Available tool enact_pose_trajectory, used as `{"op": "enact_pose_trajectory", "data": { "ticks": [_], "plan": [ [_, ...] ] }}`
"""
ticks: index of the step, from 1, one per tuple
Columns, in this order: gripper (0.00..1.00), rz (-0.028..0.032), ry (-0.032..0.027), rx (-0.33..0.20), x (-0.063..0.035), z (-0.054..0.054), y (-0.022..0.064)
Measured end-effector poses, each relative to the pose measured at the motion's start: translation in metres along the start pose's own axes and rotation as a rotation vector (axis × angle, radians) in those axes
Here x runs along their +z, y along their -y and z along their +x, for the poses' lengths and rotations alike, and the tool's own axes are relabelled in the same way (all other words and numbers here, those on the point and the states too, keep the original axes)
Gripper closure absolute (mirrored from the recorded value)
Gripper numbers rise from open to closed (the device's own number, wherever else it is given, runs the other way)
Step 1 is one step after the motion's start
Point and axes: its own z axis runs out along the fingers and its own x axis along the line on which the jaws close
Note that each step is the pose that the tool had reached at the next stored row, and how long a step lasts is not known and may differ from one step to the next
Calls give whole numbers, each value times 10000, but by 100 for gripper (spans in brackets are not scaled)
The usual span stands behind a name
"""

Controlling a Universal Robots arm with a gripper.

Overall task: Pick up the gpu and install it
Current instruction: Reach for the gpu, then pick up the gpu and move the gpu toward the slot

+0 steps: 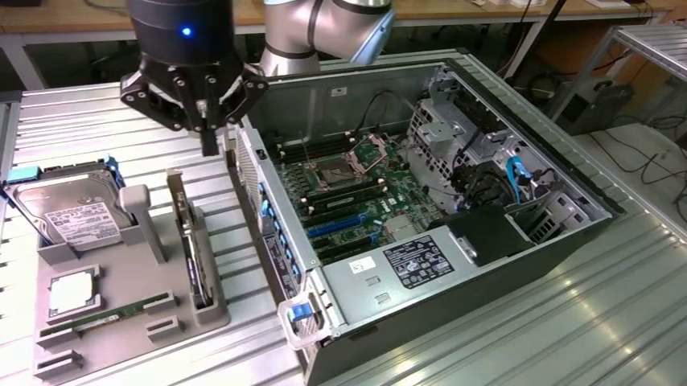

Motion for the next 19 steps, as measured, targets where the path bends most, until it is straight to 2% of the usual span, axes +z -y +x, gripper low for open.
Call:
{"op": "enact_pose_trajectory", "data": {
  "ticks": [4, 7, 9, 19],
  "plan": [
    [89, 8, 2, -2, 69, 285, 41],
    [89, 36, 3, -2, 92, 389, 101],
    [89, 55, 5, -3, 92, 401, 135],
    [89, 55, 5, 1, 92, 401, 135]
  ]
}}
